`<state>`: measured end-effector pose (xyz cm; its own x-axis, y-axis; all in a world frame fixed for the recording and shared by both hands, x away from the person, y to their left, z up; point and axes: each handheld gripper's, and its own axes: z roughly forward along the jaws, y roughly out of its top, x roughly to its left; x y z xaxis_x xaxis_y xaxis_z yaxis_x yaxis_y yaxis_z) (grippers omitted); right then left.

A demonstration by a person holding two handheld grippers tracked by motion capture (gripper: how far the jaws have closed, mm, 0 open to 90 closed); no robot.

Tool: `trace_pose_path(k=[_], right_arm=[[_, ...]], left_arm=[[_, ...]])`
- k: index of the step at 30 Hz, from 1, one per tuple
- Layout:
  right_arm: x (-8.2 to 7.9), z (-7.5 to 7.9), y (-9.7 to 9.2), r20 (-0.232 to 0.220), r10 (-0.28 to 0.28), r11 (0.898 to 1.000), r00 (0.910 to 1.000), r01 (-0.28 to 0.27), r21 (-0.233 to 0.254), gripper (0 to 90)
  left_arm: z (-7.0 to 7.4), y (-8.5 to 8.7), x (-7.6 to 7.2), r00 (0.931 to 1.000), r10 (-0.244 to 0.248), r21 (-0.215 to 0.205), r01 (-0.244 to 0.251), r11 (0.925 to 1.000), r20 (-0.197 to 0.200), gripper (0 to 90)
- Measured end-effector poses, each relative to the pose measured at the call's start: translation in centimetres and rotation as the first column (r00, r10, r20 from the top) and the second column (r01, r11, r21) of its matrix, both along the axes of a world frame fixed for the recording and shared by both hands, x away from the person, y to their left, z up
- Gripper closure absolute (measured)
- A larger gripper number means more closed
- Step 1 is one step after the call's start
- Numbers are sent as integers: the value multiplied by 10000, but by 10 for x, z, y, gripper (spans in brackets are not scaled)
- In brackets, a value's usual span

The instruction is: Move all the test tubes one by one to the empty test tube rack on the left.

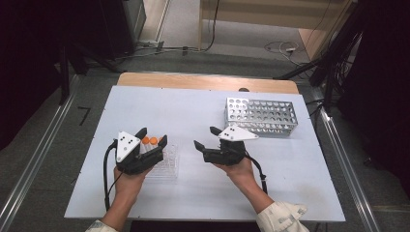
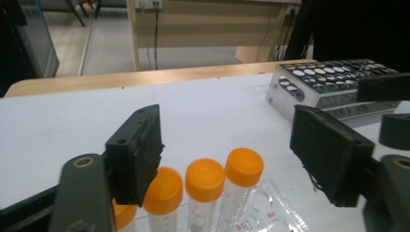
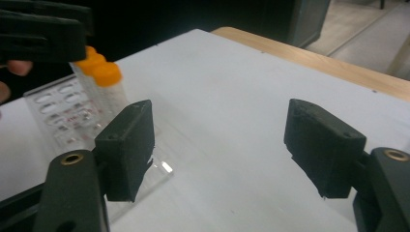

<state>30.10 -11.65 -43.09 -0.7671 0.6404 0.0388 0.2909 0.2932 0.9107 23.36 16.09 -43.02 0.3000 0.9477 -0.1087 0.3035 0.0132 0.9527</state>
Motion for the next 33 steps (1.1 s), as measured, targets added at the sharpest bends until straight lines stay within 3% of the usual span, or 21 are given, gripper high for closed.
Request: trace_pose_path(k=[14, 33], right_arm=[[2, -5, -63, -43, -1437, 9896, 9896, 1437, -36, 235], [-2, -1, -93, 24, -2004, 9796, 9797, 2004, 150, 234]], left_arm=[[-3, 18, -6, 9989, 461, -129, -462, 9989, -18, 194], [-5, 29, -10, 9975, 710, -125, -710, 9974, 3, 184]])
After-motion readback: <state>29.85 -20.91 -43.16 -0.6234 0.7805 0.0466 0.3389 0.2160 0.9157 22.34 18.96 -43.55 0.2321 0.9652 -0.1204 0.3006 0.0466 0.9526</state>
